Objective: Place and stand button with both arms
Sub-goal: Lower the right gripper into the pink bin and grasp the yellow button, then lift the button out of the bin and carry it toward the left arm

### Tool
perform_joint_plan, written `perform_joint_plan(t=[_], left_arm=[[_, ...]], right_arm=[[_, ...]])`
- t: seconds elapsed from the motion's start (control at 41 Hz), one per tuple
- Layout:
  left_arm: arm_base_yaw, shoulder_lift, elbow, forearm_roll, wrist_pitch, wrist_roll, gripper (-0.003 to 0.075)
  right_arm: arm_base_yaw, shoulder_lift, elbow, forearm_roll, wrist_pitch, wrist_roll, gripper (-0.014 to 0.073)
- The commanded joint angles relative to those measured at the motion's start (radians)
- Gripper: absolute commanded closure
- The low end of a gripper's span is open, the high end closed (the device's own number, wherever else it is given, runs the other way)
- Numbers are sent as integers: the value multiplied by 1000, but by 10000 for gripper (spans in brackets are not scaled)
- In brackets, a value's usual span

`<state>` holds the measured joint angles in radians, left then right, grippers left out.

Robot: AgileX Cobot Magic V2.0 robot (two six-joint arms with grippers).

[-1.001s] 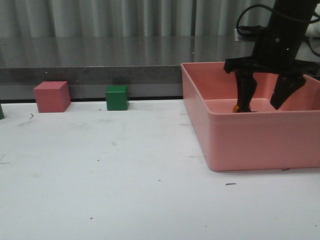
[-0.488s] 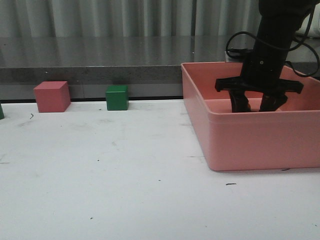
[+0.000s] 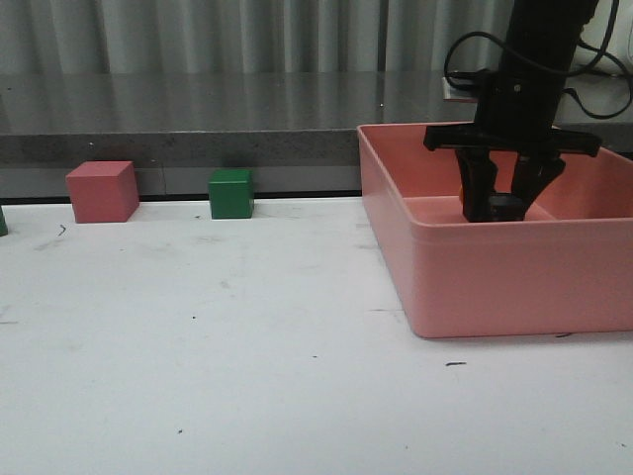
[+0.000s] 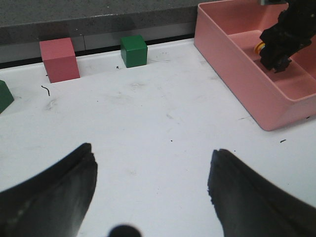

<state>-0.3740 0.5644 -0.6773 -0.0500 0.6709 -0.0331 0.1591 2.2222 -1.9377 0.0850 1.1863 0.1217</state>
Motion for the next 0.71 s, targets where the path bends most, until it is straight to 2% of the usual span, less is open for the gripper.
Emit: perform_joint_plan(t=[0.0,0.464,0.684], left_arm=[[-8,7,-29,-10,-69,-2,246],[-8,7,-29,-10,-69,-2,246],[-8,7,-29,-10,-69,-2,247]], right_arm=[[20,-103,-39,12,19,-1,363],[184,-338,-39,-29,58,51,363],[331,-381,-39,-29,42,102,363]])
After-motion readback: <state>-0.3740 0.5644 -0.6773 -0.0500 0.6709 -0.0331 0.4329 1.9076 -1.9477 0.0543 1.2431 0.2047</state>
